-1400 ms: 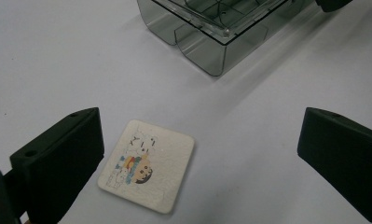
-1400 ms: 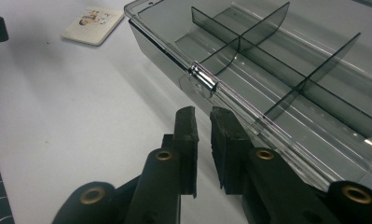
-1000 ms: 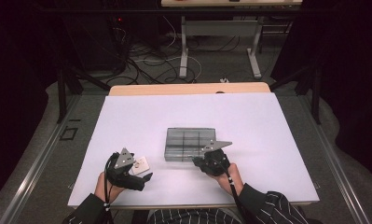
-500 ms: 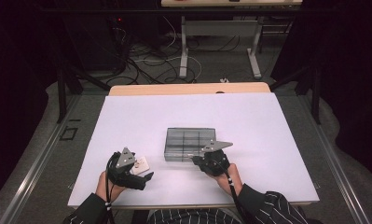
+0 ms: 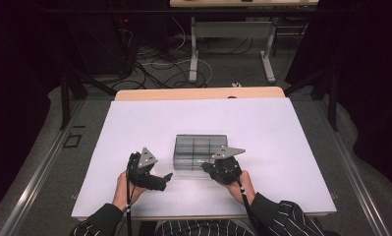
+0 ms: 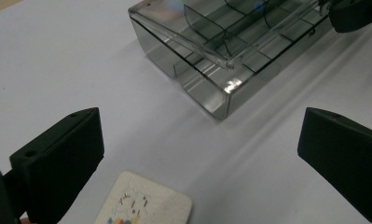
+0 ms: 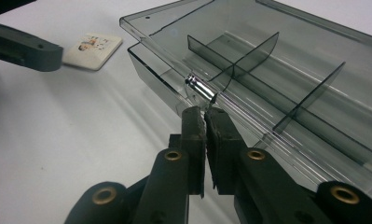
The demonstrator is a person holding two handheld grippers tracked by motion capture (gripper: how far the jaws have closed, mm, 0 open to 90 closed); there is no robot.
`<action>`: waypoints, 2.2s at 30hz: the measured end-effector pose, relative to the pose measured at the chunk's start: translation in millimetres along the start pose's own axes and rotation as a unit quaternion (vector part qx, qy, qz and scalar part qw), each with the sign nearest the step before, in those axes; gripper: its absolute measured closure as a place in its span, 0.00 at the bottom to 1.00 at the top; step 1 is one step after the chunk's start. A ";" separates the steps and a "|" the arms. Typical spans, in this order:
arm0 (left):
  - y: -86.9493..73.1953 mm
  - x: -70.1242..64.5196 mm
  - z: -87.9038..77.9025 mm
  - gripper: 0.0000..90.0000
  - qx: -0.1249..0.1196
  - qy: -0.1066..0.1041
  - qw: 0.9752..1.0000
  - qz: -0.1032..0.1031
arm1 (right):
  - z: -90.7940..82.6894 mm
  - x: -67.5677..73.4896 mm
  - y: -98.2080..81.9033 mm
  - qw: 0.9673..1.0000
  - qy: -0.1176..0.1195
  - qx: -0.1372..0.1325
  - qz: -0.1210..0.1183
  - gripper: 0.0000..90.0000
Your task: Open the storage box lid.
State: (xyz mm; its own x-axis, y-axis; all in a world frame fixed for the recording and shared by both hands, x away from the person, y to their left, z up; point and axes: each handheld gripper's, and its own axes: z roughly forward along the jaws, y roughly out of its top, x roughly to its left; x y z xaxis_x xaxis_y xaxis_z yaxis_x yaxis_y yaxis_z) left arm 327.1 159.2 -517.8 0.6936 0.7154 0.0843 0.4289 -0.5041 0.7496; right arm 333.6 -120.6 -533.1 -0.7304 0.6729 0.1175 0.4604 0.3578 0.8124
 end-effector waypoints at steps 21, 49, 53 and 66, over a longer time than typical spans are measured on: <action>18.6 -9.3 16.8 0.23 0.003 0.005 1.000 0.018 | -1.7 -0.7 2.6 1.000 0.003 0.000 -0.004 0.96; 24.7 -13.6 20.6 0.56 -0.025 0.014 0.999 0.025 | -8.3 -2.2 7.6 1.000 -0.001 -0.010 -0.008 0.95; 25.2 -12.9 19.8 0.57 -0.032 0.017 0.999 0.024 | -10.7 -4.4 8.7 1.000 -0.003 -0.010 -0.004 0.94; 25.8 -13.5 17.7 0.63 -0.048 0.013 0.999 0.020 | -27.4 -24.5 3.7 1.000 -0.015 0.009 0.012 0.79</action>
State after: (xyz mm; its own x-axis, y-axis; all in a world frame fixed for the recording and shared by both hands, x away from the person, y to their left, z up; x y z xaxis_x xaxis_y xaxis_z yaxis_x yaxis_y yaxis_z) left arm 339.1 128.0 -511.2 0.6927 0.7090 0.1321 0.3423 -0.4845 0.8051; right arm 339.4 -153.5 -517.3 -0.7039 0.7000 0.1204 0.4875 0.3528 0.7987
